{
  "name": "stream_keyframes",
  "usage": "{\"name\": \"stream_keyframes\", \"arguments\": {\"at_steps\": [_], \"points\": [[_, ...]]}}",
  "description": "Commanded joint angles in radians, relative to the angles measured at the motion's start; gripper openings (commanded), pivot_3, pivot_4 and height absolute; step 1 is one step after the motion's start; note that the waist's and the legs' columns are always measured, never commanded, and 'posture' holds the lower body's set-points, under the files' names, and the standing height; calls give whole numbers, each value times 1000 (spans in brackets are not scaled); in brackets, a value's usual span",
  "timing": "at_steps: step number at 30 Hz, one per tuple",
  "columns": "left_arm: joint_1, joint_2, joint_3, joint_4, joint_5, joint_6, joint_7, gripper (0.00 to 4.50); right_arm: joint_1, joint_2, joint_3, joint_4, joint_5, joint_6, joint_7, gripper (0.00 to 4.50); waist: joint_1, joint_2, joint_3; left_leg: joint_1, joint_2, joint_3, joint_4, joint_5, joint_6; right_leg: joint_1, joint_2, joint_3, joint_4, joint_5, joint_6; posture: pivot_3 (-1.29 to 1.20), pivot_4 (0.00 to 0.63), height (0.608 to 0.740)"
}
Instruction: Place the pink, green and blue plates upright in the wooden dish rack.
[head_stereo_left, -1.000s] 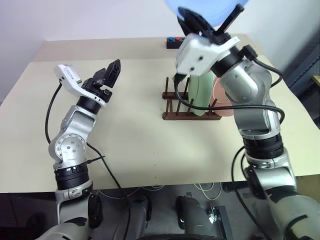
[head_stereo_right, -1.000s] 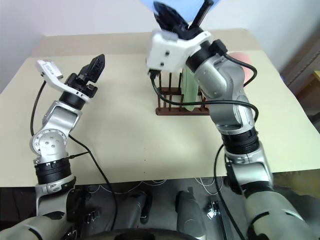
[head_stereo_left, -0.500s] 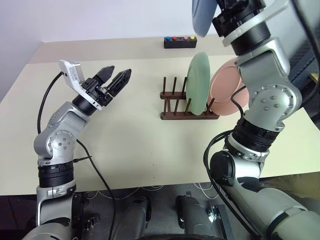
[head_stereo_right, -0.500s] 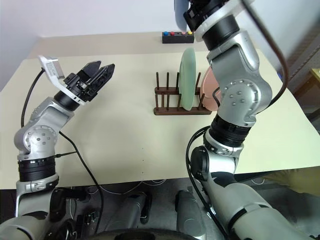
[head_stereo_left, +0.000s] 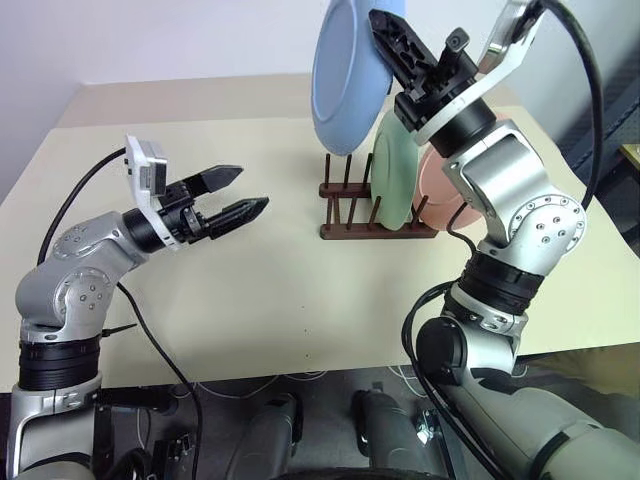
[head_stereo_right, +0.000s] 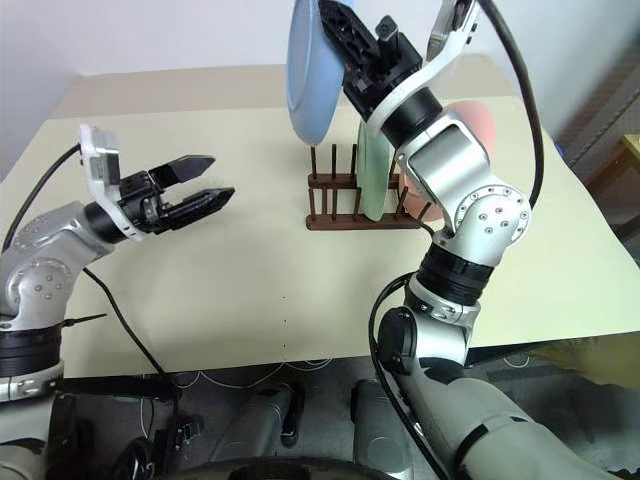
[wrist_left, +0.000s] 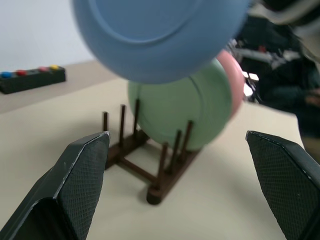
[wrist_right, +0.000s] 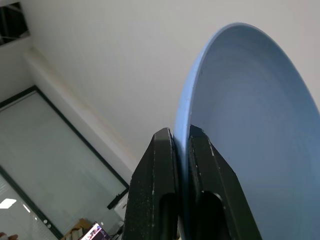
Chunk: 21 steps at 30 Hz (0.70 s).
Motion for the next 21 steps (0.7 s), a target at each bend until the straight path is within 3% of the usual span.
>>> {"name": "stream_keyframes", "arguments": {"at_steps": [1, 21], "points": [[-10, 29, 14, -13, 36, -51, -35, 4467, 27, -34, 37, -21, 21, -25, -9, 0, 0, 0, 0, 0, 0, 0, 0, 0, 0, 0, 0, 0, 0, 0, 0, 0, 150, 740], [-41, -22, 8, 40, 125, -134, -14, 4467, 143, -114, 125, 5, 44, -79, -27, 0, 1, 0, 0, 0, 0, 0, 0, 0, 0, 0, 0, 0, 0, 0, 0, 0, 150, 740]]}}
